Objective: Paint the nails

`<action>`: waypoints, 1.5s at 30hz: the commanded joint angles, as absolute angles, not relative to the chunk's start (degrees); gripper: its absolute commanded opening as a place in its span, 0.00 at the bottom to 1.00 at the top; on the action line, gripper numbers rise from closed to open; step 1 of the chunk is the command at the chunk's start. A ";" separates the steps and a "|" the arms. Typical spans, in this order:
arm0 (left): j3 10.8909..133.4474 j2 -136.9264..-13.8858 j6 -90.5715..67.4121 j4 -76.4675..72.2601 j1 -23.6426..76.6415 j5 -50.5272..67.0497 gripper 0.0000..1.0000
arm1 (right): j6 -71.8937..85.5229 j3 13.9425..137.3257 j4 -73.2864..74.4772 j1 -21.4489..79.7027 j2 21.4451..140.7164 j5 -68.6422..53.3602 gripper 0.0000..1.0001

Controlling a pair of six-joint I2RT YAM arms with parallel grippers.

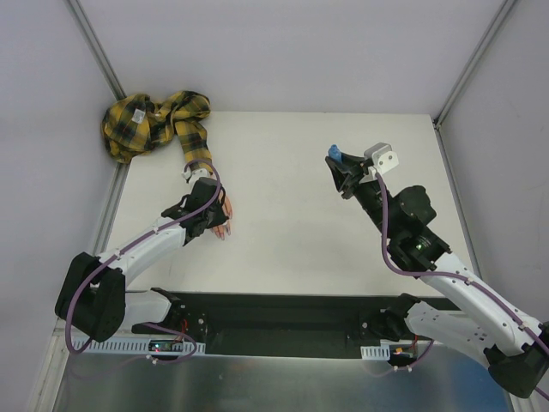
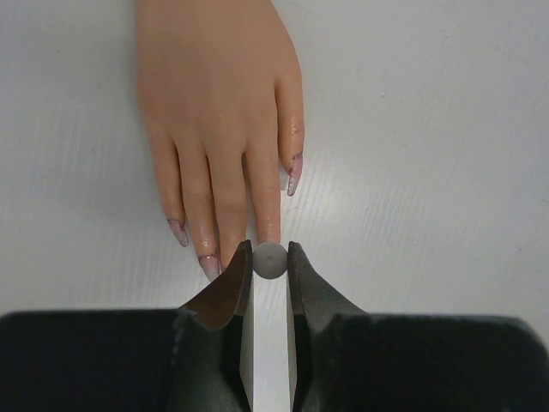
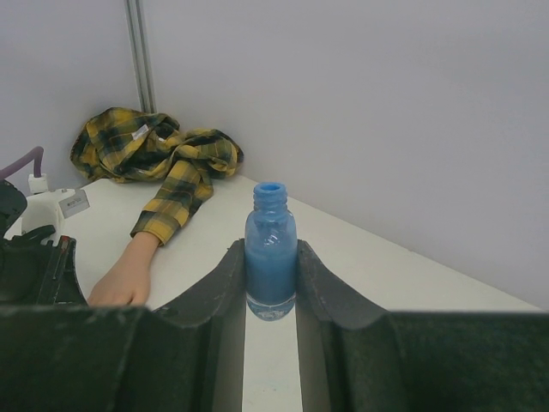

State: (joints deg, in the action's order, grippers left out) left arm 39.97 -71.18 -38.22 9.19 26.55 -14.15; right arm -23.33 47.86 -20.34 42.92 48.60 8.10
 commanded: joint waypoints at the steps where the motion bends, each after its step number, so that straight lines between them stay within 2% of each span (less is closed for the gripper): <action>1: 41.13 -71.81 -38.76 7.65 26.28 -15.12 0.00 | -22.59 47.55 -24.79 42.54 48.52 7.03 0.00; 45: 40.61 -70.58 -38.32 6.86 26.28 -11.60 0.00 | -21.36 47.64 -24.79 41.66 48.69 5.71 0.00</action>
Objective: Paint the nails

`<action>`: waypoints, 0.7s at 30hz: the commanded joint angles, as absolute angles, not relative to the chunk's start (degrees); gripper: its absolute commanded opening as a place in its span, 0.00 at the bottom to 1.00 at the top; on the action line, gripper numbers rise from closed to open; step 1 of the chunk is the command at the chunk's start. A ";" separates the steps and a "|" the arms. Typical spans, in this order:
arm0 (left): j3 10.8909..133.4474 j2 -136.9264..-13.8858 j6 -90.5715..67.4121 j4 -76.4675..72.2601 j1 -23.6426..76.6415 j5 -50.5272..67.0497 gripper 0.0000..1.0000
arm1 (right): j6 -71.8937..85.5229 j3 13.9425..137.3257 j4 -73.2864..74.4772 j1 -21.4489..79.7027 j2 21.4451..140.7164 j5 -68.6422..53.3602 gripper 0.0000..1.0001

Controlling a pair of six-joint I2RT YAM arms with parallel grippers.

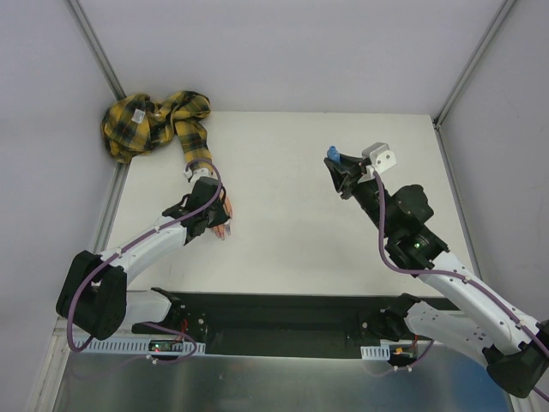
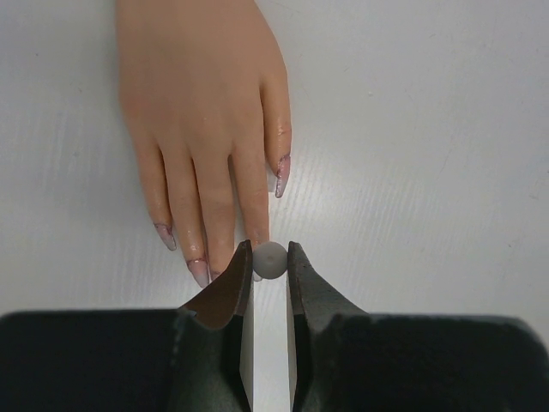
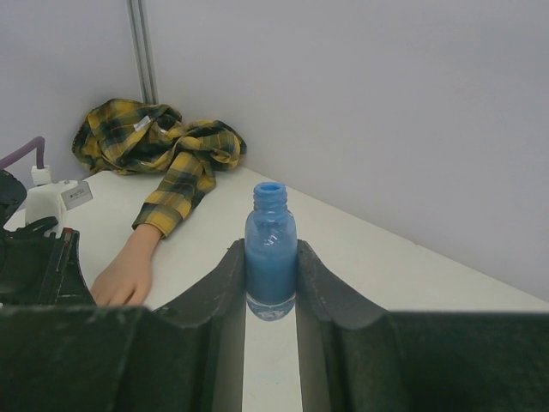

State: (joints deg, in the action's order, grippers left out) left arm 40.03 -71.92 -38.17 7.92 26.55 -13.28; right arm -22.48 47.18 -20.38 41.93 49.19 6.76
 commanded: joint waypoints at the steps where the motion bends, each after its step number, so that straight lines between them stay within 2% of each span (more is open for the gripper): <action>1: 40.43 -70.58 -38.32 6.94 26.28 -11.60 0.00 | -21.36 47.55 -24.87 41.57 48.60 5.63 0.00; 21: 40.60 -70.49 -37.79 7.73 26.28 -14.68 0.00 | -21.27 47.55 -24.79 41.48 48.69 5.54 0.00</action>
